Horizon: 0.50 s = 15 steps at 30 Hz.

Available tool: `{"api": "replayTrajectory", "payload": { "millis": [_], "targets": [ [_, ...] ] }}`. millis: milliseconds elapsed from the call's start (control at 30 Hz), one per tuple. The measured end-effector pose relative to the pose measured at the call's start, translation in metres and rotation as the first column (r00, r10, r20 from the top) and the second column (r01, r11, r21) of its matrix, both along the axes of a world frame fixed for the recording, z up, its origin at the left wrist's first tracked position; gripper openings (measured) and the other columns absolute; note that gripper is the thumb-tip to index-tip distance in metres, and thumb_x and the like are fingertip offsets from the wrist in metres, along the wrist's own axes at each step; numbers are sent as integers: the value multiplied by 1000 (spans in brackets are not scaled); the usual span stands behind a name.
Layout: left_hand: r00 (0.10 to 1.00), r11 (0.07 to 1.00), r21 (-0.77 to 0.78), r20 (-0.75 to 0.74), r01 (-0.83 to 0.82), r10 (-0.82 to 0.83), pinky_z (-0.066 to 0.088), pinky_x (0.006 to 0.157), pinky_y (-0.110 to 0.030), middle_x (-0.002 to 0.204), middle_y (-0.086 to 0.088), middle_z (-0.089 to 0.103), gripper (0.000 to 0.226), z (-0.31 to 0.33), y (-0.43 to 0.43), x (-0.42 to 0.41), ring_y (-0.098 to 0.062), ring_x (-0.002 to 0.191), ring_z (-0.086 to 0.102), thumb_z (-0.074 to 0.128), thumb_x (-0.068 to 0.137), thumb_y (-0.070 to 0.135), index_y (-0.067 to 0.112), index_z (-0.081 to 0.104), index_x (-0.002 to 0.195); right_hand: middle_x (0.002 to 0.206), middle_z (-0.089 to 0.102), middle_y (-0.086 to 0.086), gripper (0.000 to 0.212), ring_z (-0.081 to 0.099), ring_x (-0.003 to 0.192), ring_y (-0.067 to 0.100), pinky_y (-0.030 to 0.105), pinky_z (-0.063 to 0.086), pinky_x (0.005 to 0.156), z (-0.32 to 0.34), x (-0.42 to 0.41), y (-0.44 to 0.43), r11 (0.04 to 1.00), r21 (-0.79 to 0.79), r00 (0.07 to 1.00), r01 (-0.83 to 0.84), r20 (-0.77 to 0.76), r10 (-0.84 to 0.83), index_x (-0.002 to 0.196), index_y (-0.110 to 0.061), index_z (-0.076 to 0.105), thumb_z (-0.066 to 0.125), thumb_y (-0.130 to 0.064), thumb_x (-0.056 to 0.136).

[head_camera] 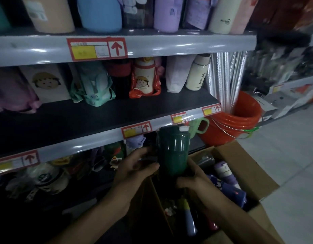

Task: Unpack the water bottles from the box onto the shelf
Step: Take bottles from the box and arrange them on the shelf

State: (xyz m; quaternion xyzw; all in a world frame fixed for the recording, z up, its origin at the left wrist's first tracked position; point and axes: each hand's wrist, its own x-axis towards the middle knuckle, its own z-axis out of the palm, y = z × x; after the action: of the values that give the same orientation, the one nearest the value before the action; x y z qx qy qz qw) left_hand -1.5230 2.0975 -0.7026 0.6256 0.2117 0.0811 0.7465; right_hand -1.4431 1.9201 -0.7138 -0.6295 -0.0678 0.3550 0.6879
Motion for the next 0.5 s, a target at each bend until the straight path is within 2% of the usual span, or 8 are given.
{"api": "replayTrajectory", "payload": {
  "millis": [67, 167, 233, 333, 433, 500],
  "targets": [
    [1000, 999, 43, 16, 15, -15, 51, 78, -10, 101, 28, 73, 39, -1, -1, 0, 11, 97, 66, 76, 86, 9, 36, 71, 114, 118, 72, 17, 72, 68, 113, 39, 53, 51, 101, 2, -3, 4, 999, 32, 1000, 2, -15, -1, 131, -15, 62, 82, -3, 63],
    [999, 998, 50, 13, 42, -43, 52, 77, -13, 96, 22, 76, 37, 0, -2, 1, 5, 95, 69, 71, 90, 7, 36, 72, 114, 115, 74, 15, 68, 71, 108, 33, 48, 55, 98, 6, -5, 8, 998, 24, 999, 50, -9, -50, 128, -11, 64, 89, -9, 65],
    [997, 997, 34, 3, 71, -72, 53, 76, -13, 96, 16, 77, 33, 2, -1, 1, 4, 94, 70, 68, 92, 9, 35, 75, 111, 116, 73, 18, 61, 71, 108, 35, 44, 56, 94, 10, -5, 6, 996, 72, 997, 51, -62, -46, 126, -8, 66, 86, -5, 69],
    [998, 998, 16, -1, 56, -56, 55, 86, -25, 96, 3, 79, 30, 5, 0, 2, -9, 99, 73, 67, 92, 8, 32, 80, 103, 122, 70, 24, 58, 66, 115, 41, 51, 51, 101, 14, -2, 2, 990, 137, 993, 39, -117, -22, 125, -5, 68, 80, 1, 68],
    [1000, 1000, -12, -16, 20, -20, 54, 98, -39, 109, 6, 77, 30, 7, 8, 5, -14, 107, 71, 67, 91, 8, 32, 80, 104, 128, 66, 26, 65, 62, 120, 45, 60, 45, 108, 13, 2, 6, 983, 182, 993, 31, -120, -9, 132, -5, 62, 77, 2, 69],
    [1000, 1000, 17, 3, -2, 2, 53, 100, -39, 116, 8, 75, 28, 7, 13, 4, -12, 112, 69, 69, 91, 11, 33, 79, 105, 132, 63, 28, 66, 58, 125, 47, 65, 38, 112, 12, 3, 12, 978, 206, 995, 13, -101, 8, 135, -2, 58, 75, -1, 71]
  ]
}}
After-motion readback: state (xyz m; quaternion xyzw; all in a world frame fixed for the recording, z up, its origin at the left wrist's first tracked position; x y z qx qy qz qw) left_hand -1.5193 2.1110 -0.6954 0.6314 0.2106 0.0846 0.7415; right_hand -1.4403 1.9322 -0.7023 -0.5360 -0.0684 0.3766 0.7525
